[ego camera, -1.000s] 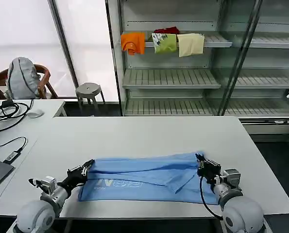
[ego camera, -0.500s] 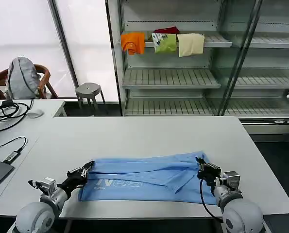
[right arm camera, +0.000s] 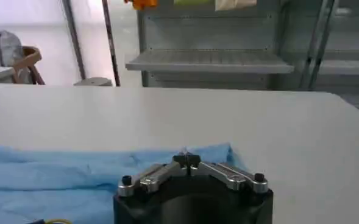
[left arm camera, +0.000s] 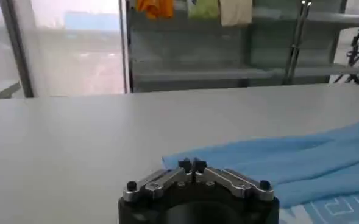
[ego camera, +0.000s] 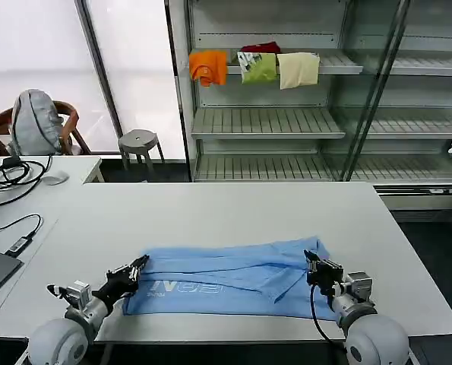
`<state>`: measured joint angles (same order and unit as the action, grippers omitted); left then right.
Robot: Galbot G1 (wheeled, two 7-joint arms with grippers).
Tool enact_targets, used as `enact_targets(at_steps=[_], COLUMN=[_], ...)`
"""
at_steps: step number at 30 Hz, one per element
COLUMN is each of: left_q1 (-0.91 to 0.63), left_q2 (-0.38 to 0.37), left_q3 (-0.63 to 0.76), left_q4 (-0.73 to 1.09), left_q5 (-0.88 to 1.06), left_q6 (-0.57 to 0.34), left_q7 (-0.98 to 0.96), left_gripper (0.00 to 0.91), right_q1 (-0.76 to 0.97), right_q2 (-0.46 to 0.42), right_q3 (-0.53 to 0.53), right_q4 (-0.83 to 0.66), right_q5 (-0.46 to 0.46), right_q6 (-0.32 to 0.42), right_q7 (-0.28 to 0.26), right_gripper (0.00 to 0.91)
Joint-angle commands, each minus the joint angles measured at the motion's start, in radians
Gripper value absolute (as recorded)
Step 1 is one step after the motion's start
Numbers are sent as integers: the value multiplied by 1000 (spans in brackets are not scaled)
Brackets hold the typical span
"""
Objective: Fold and organize the clothes.
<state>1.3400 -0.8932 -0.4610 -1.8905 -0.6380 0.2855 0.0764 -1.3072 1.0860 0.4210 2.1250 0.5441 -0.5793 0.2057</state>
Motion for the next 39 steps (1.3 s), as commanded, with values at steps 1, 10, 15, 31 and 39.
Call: enact_targets(at_steps=[1,10,15,31,39], left_q1=[-7,-4,-3,19,47], left_q2=[-2,-2,0,7,20], left_q3=[8,12,8,-52,-14], left_q4=[14,13,12,-40,-158], left_q5=[17,18,17,15,-63], left_q6=[-8,-11,-11,-1,58], left_q7=[-2,0,0,-8,-290], left_gripper=[20,20,20,907,907], right_q1=[-10,-28,-29,-41,-42], right_q2=[3,18,15,16,-1], right_q3=[3,1,10,51,130], right_q4=[2,13,10,10,47], right_q5=[-1,-4,-6,-23,-20], right_q6=[0,0,1,1,1], right_q7=[-1,1,1,5,-9], right_gripper=[0,0,0,907,907])
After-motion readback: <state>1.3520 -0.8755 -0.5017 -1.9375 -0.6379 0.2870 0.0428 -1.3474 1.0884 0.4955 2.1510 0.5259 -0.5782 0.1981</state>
